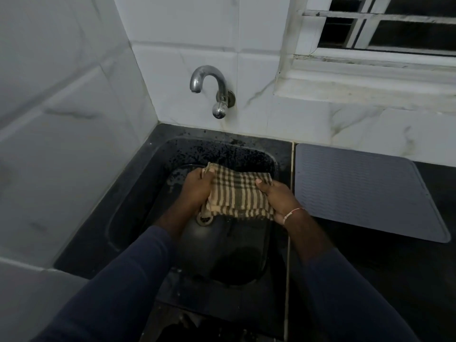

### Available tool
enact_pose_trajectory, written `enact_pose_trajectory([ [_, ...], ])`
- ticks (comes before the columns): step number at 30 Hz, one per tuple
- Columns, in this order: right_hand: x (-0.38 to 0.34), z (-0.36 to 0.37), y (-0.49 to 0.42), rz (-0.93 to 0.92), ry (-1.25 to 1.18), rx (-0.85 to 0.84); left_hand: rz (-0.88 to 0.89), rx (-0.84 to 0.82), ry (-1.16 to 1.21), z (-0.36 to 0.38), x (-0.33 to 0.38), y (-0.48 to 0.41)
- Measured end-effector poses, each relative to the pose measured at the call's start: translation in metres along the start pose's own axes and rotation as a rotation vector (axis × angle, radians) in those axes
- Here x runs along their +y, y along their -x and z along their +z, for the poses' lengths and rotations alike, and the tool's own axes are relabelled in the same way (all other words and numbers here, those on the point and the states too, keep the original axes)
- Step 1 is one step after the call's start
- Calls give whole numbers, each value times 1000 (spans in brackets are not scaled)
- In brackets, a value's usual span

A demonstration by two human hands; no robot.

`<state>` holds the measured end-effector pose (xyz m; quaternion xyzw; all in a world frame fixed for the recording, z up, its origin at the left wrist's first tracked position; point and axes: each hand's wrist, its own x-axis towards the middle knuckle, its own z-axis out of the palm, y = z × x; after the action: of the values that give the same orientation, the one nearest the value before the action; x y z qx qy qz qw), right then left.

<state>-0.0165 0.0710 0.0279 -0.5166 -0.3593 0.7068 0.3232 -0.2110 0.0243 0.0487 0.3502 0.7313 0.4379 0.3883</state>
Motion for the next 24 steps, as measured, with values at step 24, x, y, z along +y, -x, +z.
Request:
enact_pose_trajectory([
  [24, -16, 153, -54, -183, 63, 250, -210, -106, 661, -63, 12, -110],
])
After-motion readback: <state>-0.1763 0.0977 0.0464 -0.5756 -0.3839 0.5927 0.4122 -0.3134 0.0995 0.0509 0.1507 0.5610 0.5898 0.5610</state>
